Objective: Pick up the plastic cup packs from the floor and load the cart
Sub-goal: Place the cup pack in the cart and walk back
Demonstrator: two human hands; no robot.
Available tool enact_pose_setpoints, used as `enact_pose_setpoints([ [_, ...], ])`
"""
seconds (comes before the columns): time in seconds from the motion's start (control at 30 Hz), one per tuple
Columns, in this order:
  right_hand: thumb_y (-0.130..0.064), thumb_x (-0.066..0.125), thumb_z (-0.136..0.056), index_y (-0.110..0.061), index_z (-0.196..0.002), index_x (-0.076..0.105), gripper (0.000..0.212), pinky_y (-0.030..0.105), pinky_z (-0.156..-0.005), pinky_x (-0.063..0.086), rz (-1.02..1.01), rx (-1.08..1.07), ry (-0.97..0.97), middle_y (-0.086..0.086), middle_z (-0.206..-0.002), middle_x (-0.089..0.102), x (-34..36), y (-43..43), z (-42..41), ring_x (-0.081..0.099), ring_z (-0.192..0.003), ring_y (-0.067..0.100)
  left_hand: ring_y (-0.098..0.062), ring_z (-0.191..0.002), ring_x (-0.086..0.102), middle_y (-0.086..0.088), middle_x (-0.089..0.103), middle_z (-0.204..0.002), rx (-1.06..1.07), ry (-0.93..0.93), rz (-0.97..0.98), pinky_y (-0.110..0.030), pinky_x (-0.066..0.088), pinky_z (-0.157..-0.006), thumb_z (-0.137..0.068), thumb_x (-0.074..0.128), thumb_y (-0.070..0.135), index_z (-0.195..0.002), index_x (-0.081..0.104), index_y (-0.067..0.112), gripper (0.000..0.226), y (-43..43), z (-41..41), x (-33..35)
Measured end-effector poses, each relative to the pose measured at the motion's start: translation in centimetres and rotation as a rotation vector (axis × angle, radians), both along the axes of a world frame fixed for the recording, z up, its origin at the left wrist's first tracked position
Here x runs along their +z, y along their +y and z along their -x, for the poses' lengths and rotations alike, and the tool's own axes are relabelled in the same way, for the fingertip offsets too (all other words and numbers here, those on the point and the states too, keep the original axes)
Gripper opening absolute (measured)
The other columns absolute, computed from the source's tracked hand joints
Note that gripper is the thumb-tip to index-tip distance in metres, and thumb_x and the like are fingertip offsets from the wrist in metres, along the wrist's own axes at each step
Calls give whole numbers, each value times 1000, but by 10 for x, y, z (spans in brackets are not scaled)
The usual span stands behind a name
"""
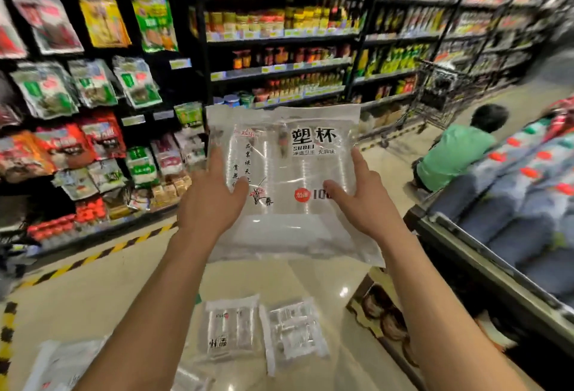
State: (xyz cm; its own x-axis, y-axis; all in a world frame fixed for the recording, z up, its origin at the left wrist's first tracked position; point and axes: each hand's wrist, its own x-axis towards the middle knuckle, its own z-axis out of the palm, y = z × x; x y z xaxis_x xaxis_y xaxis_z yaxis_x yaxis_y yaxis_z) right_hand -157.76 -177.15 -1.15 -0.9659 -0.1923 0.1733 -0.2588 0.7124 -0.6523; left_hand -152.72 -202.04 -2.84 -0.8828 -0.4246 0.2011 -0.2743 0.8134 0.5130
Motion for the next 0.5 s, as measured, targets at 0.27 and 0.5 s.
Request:
enact_pose_setpoints([
  [0.27,-52,52,-93,-30,-154,10,77,36,-94,35,8,-427,74,16,-144,40,27,94,-86,38,-134,30,-42,-114,50,-26,50,-126,-421,62,27,-46,42,-86,-93,44,51,-150,11,31,69,97,16,39],
  [0.5,-55,48,-94,-28,-154,8,77,39,-101,36,-6,-826,76,16,-149,37,41,210,-192,34,-138,29,-38,-124,45,-21,41,-140,-814,53,0,-44,40,-93,-94,40,54,-153,8,34,69,251,0,58],
])
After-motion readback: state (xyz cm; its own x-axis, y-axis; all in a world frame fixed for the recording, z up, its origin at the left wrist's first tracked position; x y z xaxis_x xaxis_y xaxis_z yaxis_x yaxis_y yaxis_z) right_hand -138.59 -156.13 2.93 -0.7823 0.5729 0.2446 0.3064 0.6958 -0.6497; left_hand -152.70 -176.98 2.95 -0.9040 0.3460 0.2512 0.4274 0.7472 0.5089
